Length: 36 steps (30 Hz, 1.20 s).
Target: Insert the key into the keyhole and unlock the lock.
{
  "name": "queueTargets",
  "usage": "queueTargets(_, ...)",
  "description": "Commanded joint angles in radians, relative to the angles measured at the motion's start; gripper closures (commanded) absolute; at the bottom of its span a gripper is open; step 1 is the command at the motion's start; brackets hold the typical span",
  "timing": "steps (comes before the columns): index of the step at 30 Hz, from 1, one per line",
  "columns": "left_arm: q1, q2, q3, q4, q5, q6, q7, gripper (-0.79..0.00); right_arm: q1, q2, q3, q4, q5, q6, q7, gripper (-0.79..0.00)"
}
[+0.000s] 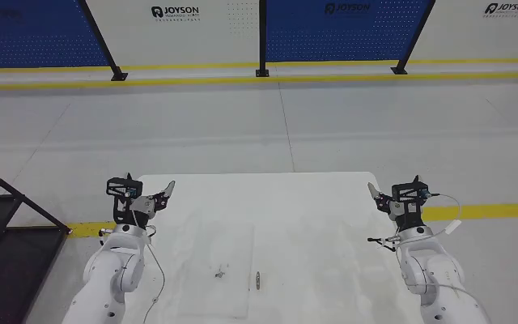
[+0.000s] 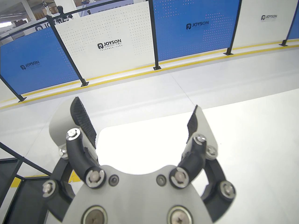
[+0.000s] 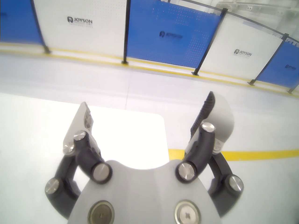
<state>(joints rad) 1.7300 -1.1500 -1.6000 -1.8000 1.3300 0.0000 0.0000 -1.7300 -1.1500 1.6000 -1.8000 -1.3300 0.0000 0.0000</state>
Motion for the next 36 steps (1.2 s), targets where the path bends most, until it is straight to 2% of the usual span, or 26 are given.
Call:
queueTargets(1,0.0,0.001,-0.002,-0.006,0.022,-0.006,-0.007,-0.785,0.0,0.0,0.0,0.0,0.0,0.0,0.0,-0.785)
queueTargets(7,0.097,0.005,-0.014,-0.116,0.017,-0.101,-0.018,-0.785,0.0,0.0,0.0,0.0,0.0,0.0,0.0,-0.785)
queueTargets(15,0.334,0.009,0.007,-0.312,0.023,-0.255,-0.066,-0.785,0.0,0.0,0.0,0.0,0.0,0.0,0.0,-0.785)
queueTargets(18,0.41,0.009,0.026,-0.345,0.016,-0.272,-0.093,-0.785,0.0,0.0,0.0,0.0,0.0,0.0,0.0,-0.785)
queueTargets(21,0.449,0.008,0.06,-0.355,0.001,-0.28,-0.162,-0.785,0.0,0.0,0.0,0.0,0.0,0.0,0.0,-0.785)
queueTargets(26,0.449,0.008,0.118,-0.336,0.059,-0.252,-0.3,-0.785,0.0,0.0,0.0,0.0,0.0,0.0,0.0,-0.785)
queueTargets(32,0.399,0.0,0.226,-0.274,0.161,-0.163,-0.417,-0.785,0.0,0.0,0.0,0.0,0.0,0.0,0.0,-0.785)
queueTargets(36,0.347,-0.009,0.29,-0.211,0.17,-0.119,-0.489,-0.785,0.0,0.0,0.0,0.0,0.0,0.0,0.0,-0.785)
